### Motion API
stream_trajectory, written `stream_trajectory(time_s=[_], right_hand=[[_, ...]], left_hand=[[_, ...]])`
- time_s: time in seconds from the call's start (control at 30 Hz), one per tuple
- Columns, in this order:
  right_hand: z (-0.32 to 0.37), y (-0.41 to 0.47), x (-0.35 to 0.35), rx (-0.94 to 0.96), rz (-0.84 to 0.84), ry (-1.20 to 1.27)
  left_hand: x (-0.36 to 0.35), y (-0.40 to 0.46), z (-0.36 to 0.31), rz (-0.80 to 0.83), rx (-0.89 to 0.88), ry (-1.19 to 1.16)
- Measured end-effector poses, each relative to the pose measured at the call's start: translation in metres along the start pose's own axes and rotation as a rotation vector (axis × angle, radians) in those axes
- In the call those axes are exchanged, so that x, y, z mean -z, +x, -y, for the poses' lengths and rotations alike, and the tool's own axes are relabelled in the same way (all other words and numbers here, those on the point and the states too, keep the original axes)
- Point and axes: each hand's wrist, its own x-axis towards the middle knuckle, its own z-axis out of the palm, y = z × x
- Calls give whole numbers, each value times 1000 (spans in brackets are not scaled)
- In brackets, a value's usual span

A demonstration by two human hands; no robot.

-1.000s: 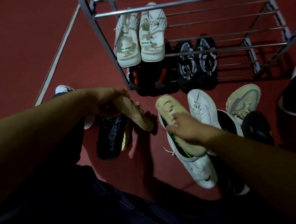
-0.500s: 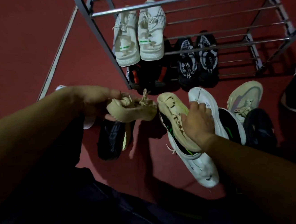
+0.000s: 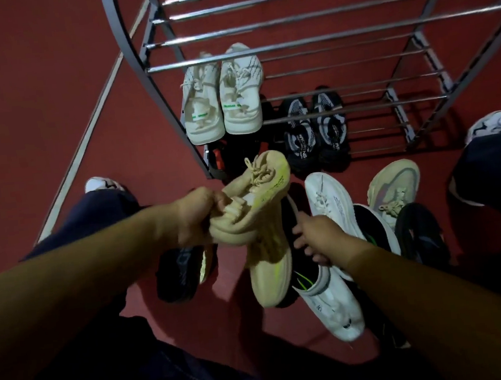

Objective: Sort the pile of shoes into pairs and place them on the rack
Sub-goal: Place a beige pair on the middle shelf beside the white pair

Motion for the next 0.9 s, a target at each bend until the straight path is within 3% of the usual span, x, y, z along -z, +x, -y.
stream_trajectory(time_s=[0.07,0.13,0.23,0.3,0.4,0.47,0.67,0.9], right_hand=[[11,-2,2,-10,112,227],[19,-3,8,4,194,362],[13,4,24,38,18,395],[-2,8,38,50,-76,102],[-24,6,45,89,-280,-490],[-26,4,37,104,-368,-562],[-17,-2,30,99,-194,-640],[-16,-4,31,78,-219,-589]], left_hand=[[-27,10,9,22,-33,-53],[-51,20,17,5,-66,37],[-67,44,37,-13,-82,379],[-67,68,57,-184,-165,505],[-54,96,74,-628,-217,744],[-48,105,76,-785,-124,626],[-48,110,82,-606,22,323],[-27,99,75,-481,116,348]])
